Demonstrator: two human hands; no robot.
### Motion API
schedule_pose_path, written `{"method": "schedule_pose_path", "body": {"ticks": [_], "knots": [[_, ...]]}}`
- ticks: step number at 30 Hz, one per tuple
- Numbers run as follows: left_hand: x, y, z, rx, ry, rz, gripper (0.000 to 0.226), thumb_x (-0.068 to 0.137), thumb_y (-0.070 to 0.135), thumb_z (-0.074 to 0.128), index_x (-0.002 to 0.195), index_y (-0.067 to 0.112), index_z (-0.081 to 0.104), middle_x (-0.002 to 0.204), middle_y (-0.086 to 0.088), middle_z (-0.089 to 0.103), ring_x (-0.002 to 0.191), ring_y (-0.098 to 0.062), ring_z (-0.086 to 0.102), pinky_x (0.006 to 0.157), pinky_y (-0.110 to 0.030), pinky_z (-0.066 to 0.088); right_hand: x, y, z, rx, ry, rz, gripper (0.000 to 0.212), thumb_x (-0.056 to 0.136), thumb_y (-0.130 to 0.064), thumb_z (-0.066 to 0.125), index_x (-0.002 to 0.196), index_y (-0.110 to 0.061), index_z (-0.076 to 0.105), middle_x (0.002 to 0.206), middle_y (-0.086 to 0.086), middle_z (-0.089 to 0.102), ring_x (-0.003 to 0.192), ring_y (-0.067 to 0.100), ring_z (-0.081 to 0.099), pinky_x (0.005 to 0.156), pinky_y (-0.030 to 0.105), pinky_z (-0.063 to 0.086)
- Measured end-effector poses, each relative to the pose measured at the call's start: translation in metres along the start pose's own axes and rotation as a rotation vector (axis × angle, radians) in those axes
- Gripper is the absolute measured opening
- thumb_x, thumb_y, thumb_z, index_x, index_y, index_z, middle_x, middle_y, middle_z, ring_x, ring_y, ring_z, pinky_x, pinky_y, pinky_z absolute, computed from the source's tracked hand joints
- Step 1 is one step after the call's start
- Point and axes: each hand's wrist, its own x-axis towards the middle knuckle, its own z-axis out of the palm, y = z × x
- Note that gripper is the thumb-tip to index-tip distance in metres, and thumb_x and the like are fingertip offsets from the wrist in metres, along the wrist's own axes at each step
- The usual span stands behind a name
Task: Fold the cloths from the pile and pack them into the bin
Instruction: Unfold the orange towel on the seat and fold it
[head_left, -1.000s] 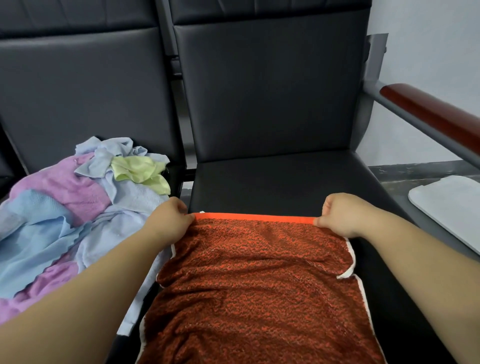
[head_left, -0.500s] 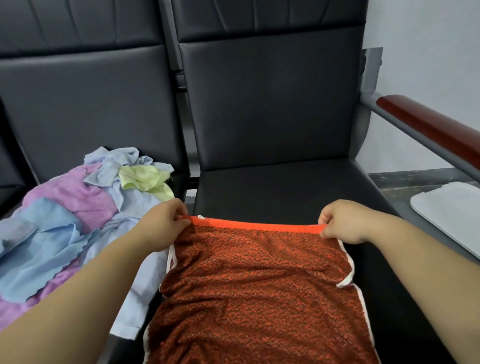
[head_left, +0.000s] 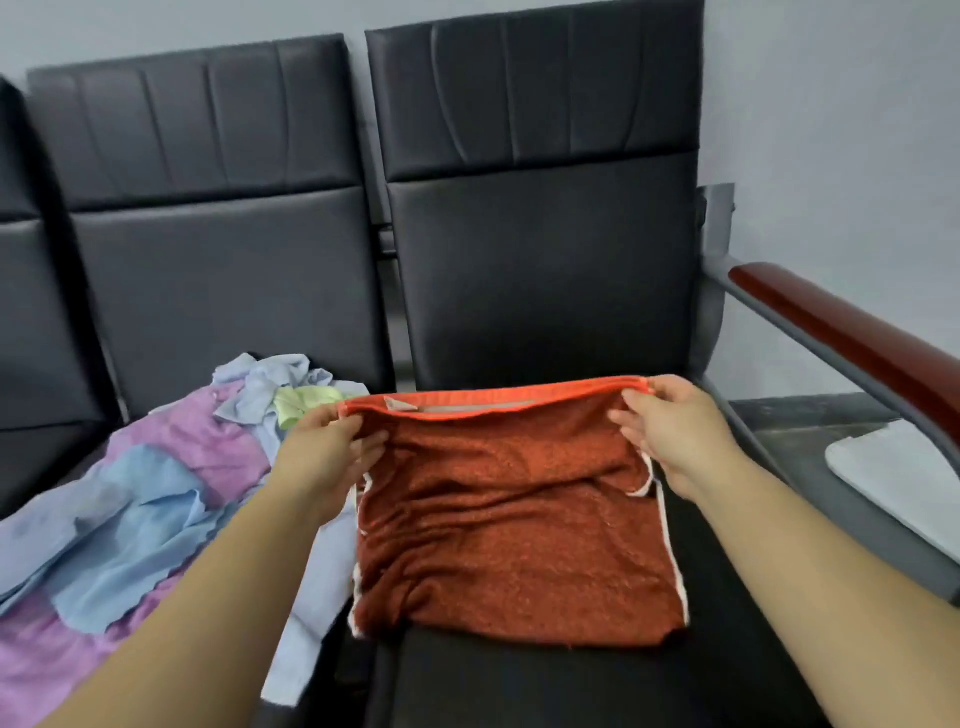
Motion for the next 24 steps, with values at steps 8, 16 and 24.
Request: {"method": "schedule_pose_path", "body": {"ticks": [8,16,24], "knots": [[-0.031,0.054,0.006,-0.131,-0.163,0.465,0.015,0.106,0.008,0.048,0.098,0.013,0.059,0.106,-0.012,0.071,0.097,-0.023,0.072,0.089,-0.034,0.06,-0.021,-0.049,-0.02,0.059,0.117,-0.46,0.014,0.102,-0.017,0.064,0.093,-0.027,0.067,0.097,-0.002,0.076,0.096,0.011,0.074,0.086,0.029,0.055],[-0.031,0.014,-0.026,0.735,-0.072,0.184,0.023,0.093,0.002,0.054,0.073,0.012,0.057,0.063,-0.006,0.05,0.061,-0.018,0.044,0.054,-0.028,0.031,-0.022,-0.008,-0.046,-0.566,-0.063,-0.152,0.016,0.089,-0.017,0.063,0.077,-0.006,0.063,0.072,0.012,0.059,0.069,0.026,0.055,0.064,0.038,0.039],[-0.038,-0.003,-0.031,0.935,-0.142,-0.333,0.016,0.087,0.014,0.052,0.074,0.013,0.061,0.05,-0.001,0.038,0.045,-0.012,0.032,0.052,-0.023,0.02,-0.016,0.008,-0.053,-0.695,-0.239,0.301,0.046,0.052,-0.03,0.067,0.095,-0.015,0.073,0.102,0.013,0.073,0.1,0.036,0.069,0.095,0.05,0.055]]}}
